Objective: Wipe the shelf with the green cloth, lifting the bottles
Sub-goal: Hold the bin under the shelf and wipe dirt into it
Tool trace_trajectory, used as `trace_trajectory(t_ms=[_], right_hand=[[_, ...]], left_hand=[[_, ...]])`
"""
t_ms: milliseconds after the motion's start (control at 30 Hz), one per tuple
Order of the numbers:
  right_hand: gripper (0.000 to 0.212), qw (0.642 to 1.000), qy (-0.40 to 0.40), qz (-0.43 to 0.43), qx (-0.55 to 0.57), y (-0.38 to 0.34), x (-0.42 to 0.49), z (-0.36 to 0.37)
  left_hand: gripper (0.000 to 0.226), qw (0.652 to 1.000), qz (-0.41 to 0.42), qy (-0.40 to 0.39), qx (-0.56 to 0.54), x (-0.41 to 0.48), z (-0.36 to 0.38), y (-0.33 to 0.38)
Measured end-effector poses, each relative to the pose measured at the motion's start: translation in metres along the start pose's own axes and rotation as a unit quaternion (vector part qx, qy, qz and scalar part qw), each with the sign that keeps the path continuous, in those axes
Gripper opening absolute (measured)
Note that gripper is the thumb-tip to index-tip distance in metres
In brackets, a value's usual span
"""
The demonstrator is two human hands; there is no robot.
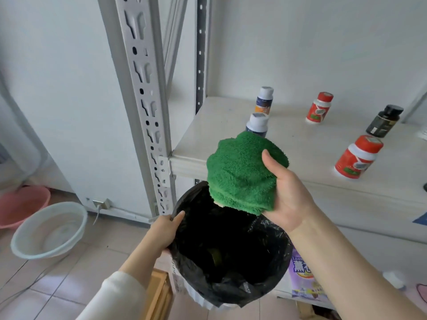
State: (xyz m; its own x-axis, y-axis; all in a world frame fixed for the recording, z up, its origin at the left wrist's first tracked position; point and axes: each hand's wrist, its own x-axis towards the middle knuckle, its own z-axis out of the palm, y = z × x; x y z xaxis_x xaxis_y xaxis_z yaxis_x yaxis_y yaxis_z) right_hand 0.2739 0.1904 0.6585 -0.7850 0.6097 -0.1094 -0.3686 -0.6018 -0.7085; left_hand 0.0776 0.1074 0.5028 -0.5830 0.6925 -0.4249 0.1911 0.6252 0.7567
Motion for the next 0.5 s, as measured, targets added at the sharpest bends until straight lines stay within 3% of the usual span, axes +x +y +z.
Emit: trace_trajectory(t_ms=[167, 300, 433, 500], right_hand=[[0.044, 1.0, 0.017, -0.022, 0.012, -0.012, 0.06, 0.015], [0.029, 0.993, 0.063, -0.093, 0.031, -0.031, 0.104, 0.036], [0.021, 0.968, 0.175, -0.177, 0.003, -0.064, 0.143, 0.059], [0.017, 0.942, 0.26, -0.199, -0.079, -0.083, 0.165, 0.066]], left_hand=[[0.058, 1.0, -0.001, 0.026, -0.012, 0.019, 0.002, 0.013], [0.05, 0.999, -0.005, 0.024, -0.023, 0.031, -0.001, 0.022], [0.06, 0.999, -0.003, 0.021, -0.029, 0.04, -0.011, 0.027], [0.06, 1.0, -0.001, 0.017, -0.025, 0.042, -0.017, 0.029]])
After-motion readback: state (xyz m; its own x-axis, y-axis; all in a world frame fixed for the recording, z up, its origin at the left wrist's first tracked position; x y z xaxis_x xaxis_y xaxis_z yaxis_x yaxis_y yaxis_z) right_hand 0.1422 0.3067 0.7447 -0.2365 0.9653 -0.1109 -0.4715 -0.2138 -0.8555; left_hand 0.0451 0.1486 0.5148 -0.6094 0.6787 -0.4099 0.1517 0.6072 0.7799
